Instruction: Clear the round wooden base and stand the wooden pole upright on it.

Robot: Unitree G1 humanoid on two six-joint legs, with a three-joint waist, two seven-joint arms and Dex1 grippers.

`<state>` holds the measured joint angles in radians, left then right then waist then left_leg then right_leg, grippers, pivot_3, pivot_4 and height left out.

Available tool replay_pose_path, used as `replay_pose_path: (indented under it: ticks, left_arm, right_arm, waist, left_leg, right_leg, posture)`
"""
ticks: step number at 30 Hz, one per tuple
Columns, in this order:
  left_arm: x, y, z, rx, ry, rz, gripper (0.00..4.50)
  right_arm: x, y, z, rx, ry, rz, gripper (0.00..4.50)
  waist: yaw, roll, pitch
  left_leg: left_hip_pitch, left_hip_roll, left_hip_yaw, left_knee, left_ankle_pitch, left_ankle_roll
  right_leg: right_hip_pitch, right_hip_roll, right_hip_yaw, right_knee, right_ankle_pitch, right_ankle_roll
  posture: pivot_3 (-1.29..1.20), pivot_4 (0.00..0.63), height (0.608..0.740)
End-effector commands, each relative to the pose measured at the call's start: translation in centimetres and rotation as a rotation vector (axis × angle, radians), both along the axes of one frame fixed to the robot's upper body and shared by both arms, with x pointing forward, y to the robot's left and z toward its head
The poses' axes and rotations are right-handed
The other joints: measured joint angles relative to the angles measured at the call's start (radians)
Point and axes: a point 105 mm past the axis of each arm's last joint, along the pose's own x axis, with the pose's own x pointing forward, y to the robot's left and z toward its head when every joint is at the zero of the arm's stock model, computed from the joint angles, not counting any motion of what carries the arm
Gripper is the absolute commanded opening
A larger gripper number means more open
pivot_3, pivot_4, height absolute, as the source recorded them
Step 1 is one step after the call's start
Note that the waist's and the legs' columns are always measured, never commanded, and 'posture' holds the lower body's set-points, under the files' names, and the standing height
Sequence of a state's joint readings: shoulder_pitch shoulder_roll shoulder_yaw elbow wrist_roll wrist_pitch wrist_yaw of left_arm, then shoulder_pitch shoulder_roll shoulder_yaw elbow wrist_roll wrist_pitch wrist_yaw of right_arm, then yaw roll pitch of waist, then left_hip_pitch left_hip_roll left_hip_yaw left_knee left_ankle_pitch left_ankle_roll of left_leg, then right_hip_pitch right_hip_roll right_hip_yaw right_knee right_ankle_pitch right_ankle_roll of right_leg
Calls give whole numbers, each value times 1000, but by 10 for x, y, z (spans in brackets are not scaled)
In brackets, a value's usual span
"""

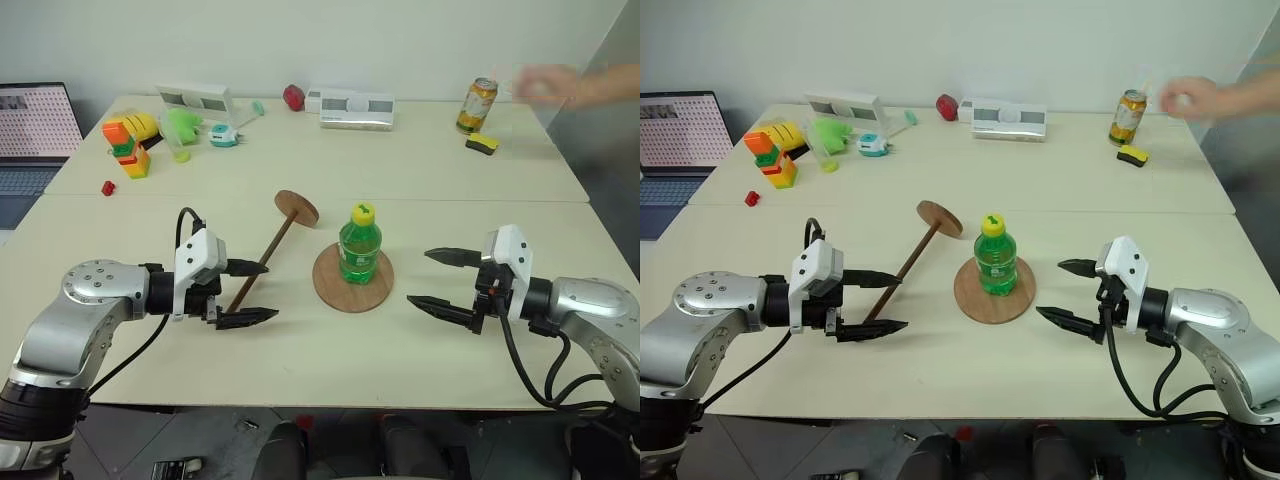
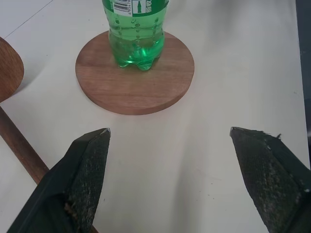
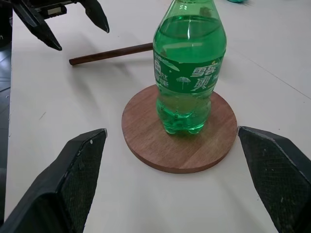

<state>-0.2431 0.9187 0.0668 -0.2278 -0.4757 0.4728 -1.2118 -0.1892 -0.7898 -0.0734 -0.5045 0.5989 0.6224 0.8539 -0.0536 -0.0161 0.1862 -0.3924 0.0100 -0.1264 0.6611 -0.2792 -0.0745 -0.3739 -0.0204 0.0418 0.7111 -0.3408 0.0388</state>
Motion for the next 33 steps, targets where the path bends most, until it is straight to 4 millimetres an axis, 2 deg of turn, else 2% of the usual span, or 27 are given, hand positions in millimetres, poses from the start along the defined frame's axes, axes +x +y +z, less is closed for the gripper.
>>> replay_pose_path:
  ticks: [1,7,29,33]
  left_arm:
    - [-2,0,16,-34,-24,-16,4119]
    - [0,-1,28,-78,-37,-9,4119]
    - [5,-5,24,-65,-55,-30,4119]
    - [4,-6,25,-67,-56,-34,4119]
  right_arm:
    - [-1,3,9,-5,-49,20,4500]
    - [-2,3,10,0,-53,18,4500]
    - [-3,3,10,2,-46,7,4500]
    - [-1,10,9,21,-43,12,4500]
  waist:
    - [0,0,0]
    - [0,0,0]
    - [0,0,0]
    - [0,0,0]
  left_leg:
    - [0,0,0,0,0,0]
    - [0,0,0,0,0,0]
    - [0,0,0,0,0,0]
    - [0,0,0,0,0,0]
  right_leg:
    - [0,0,0,0,0,0]
    - [0,0,0,0,0,0]
    - [0,0,0,0,0,0]
    - [0,0,0,0,0,0]
  posture:
    - [0,150,740]
    - [0,150,740]
    - [0,150,740]
    - [0,150,740]
